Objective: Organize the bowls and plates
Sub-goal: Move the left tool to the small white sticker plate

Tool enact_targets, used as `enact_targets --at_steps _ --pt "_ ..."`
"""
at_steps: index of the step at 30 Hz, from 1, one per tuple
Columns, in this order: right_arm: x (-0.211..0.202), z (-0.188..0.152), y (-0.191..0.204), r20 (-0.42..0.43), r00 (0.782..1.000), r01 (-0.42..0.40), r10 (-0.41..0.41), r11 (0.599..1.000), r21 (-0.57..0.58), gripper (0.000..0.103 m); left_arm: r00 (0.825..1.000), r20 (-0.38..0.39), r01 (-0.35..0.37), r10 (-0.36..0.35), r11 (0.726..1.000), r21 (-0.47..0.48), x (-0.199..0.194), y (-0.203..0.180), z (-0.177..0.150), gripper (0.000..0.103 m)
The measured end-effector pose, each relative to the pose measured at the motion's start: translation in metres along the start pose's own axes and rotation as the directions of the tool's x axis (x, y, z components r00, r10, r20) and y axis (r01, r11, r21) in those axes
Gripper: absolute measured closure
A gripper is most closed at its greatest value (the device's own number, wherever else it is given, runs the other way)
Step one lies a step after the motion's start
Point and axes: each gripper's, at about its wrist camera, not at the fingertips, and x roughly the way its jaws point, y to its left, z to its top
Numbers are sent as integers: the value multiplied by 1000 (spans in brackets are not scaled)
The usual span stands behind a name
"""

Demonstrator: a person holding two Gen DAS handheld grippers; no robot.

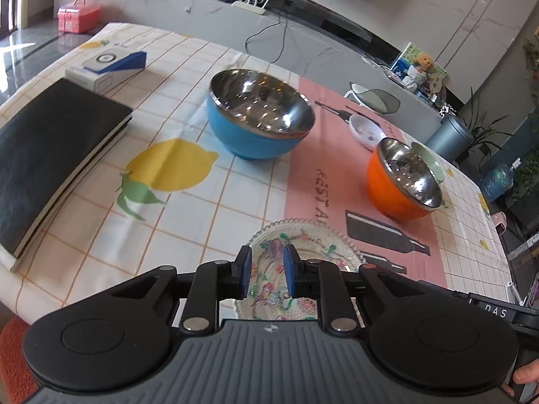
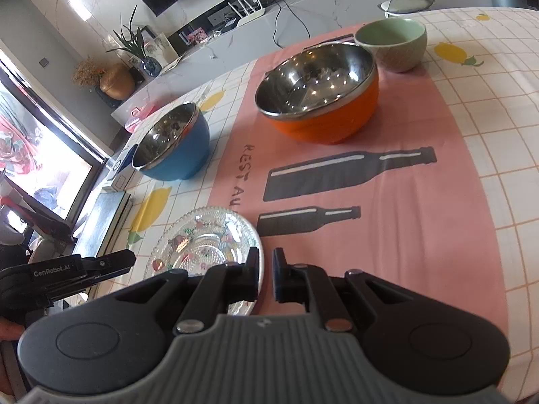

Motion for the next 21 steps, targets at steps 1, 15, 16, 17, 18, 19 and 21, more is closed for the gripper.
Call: enact_targets --at_steps 1,15,16,17,18,19,21 --pt "-4 3 -2 11 1000 2 -2 1000 2 96 1000 8 5 -5 1000 18 -1 -6 3 79" --pt "-50 51 -30 160 985 60 -61 998 7 81 994 25 104 -110 977 186 18 -91 46 60" --pt "-53 54 -33 167 984 63 -64 998 12 81 993 21 114 -120 976 184 21 -95 49 59" --pt "-55 57 -36 174 982 65 -67 998 19 81 991 20 124 -130 976 181 24 -98 52 59" --pt "-56 61 -39 181 981 67 -70 997 27 80 990 20 131 -137 975 179 26 -101 56 59" --pt "-58 65 -43 187 980 69 -74 997 35 80 990 22 134 -140 975 177 29 -105 59 58" --pt "-60 74 -49 200 976 77 -84 996 45 78 988 24 148 -154 974 174 34 -110 66 57"
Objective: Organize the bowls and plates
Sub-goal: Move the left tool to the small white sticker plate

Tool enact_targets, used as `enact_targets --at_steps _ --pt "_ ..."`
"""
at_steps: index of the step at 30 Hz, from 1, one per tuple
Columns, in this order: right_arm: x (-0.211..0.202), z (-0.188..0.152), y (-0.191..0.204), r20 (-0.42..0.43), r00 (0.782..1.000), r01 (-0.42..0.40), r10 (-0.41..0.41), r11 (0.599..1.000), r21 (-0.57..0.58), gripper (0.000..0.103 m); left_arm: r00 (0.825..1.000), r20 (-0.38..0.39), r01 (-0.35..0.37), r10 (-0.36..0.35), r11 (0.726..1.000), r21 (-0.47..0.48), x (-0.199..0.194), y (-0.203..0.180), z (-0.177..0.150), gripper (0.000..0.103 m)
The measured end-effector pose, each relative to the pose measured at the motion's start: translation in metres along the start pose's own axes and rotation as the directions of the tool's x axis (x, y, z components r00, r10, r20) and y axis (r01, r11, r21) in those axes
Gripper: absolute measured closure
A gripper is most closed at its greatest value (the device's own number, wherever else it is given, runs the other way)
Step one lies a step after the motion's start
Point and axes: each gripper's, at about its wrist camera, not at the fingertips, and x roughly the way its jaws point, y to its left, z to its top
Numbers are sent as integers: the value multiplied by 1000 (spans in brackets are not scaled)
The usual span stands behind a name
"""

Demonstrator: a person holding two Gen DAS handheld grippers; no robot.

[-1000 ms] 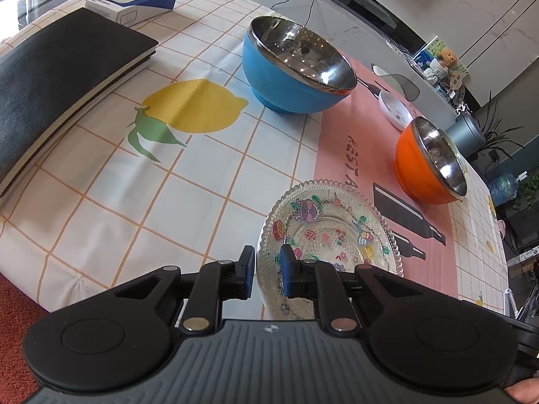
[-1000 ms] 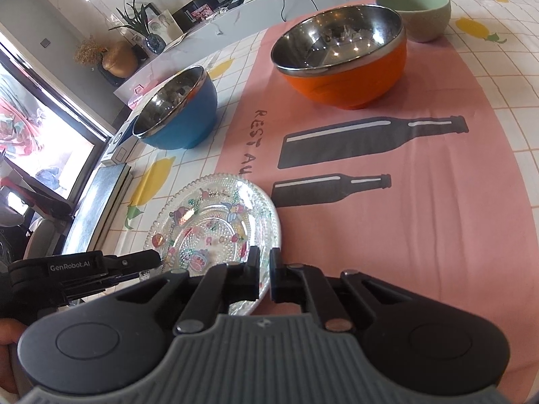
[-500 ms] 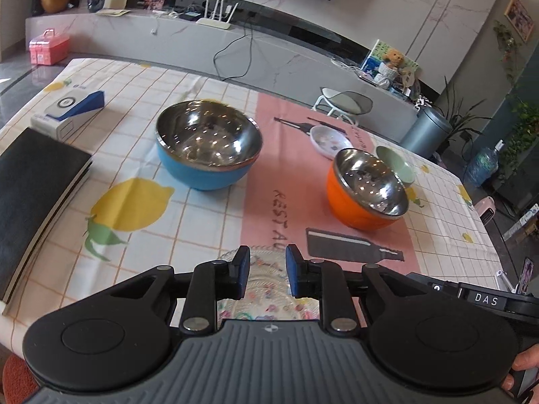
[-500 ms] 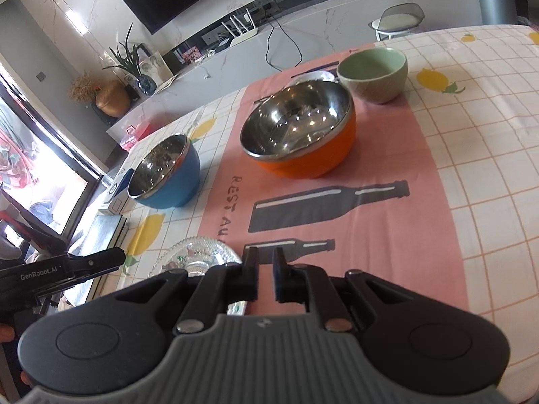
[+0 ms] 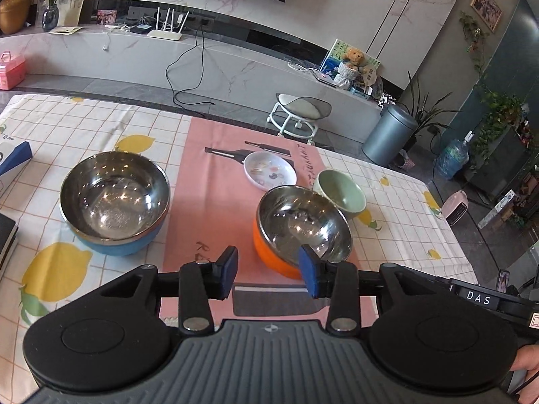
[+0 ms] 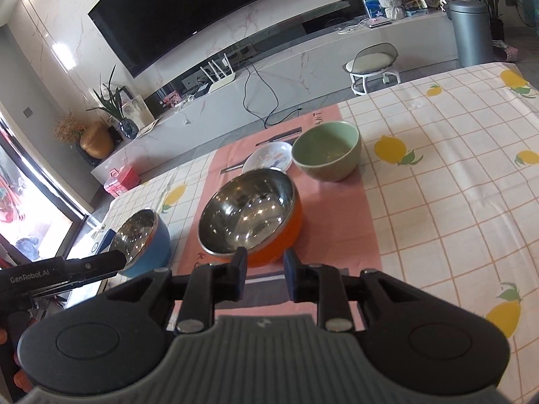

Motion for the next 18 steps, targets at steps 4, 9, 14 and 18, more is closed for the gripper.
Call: enact_targets --at_steps 4,9,14,18 --pt "5 18 -11 17 1000 24 -25 999 23 77 1000 -3 19 -19 1000 -16 16 -5 16 54" --pt "21 42 -11 19 999 45 -45 999 6 72 999 -37 22 -23 1000 -22 40 -2 39 52" --pt "46 66 0 3 999 49 -49 997 -58 71 997 -76 3 -2 1000 7 62 0 61 49" --pt "72 84 10 -21 998 50 -52 993 -110 71 994 -105 3 -2 1000 8 83 2 76 49"
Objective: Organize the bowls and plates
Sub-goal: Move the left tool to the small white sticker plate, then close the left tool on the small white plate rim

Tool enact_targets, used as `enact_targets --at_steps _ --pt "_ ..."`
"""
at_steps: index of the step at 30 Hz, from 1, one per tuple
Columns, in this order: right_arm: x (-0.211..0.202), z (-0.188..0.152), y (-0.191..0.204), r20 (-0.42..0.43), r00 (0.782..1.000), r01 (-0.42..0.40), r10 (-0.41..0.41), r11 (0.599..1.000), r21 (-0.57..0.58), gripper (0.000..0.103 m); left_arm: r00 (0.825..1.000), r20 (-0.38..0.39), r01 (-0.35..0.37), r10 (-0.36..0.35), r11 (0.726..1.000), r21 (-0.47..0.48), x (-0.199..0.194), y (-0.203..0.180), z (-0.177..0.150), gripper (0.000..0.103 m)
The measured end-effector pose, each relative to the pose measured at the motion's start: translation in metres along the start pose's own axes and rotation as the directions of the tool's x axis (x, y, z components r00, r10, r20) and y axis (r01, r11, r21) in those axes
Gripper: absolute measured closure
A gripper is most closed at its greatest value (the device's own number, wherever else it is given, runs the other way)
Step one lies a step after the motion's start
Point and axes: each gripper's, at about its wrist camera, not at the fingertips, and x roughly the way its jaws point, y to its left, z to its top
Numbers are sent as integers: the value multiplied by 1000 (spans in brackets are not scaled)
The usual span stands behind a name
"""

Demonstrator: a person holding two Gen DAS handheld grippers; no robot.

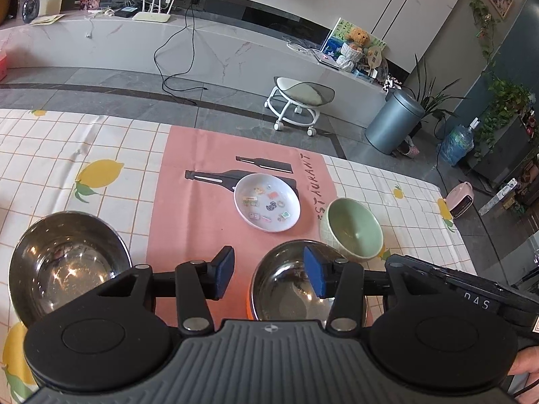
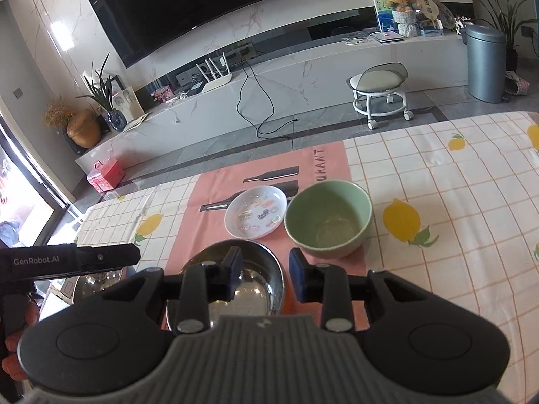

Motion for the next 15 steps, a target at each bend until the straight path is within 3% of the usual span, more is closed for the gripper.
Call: enact_targets --at_steps 7,15 --pt "49 38 6 -66 998 15 -21 996 -93 71 998 -46 30 -31 999 -33 36 11 28 49" --pt "120 83 8 -186 981 28 -61 983 -179 71 993 -118 8 -19 996 -91 92 27 52 50"
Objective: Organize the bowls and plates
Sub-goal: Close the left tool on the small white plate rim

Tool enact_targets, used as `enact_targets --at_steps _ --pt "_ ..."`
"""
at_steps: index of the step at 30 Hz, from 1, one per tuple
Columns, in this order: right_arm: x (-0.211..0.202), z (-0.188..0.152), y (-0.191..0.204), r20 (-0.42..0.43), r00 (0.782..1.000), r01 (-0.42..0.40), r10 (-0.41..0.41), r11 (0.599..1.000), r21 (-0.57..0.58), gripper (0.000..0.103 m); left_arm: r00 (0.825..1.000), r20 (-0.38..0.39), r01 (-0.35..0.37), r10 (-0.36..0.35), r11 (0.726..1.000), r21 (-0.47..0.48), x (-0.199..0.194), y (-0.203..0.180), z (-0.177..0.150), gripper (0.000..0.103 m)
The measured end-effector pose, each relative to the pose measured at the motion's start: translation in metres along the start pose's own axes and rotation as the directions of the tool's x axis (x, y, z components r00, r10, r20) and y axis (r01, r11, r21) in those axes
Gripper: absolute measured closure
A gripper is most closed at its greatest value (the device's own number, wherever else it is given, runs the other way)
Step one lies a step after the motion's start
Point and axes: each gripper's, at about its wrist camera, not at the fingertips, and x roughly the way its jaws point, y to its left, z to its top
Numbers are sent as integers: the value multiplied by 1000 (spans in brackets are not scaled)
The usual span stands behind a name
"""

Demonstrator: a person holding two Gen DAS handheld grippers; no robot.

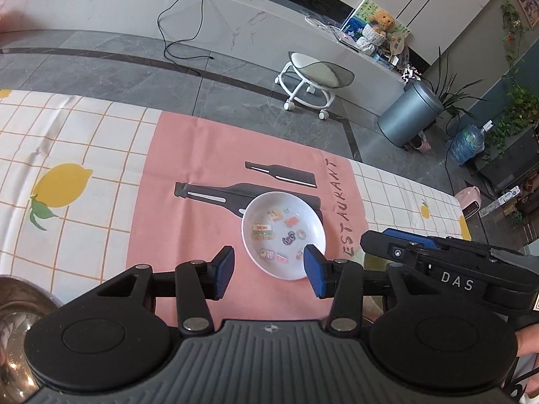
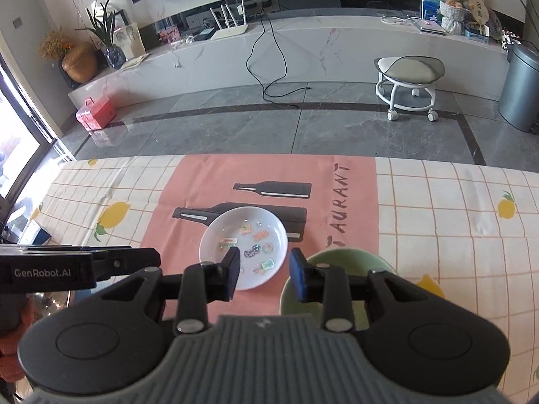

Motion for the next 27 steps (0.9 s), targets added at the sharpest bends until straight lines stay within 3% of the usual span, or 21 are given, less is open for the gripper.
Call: enact_targets --at_steps 4,8,12,21,27 --pt "38 21 6 -75 997 27 -31 998 -56 72 999 -35 -5 3 999 -36 28 5 9 51" --pt "74 32 -4 -178 983 35 -36 999 -10 79 996 -81 -39 33 996 -80 51 12 10 58" --pt "91 30 -12 -229 973 42 -35 999 25 84 994 -105 -30 17 992 -125 64 21 8 67" --pt "99 30 -14 -241 970 38 -24 998 53 103 995 -91 -60 51 993 -105 62 21 8 97" --pt "90 26 -15 -203 979 33 -12 995 98 103 996 -62 -70 63 992 -105 49 20 7 100"
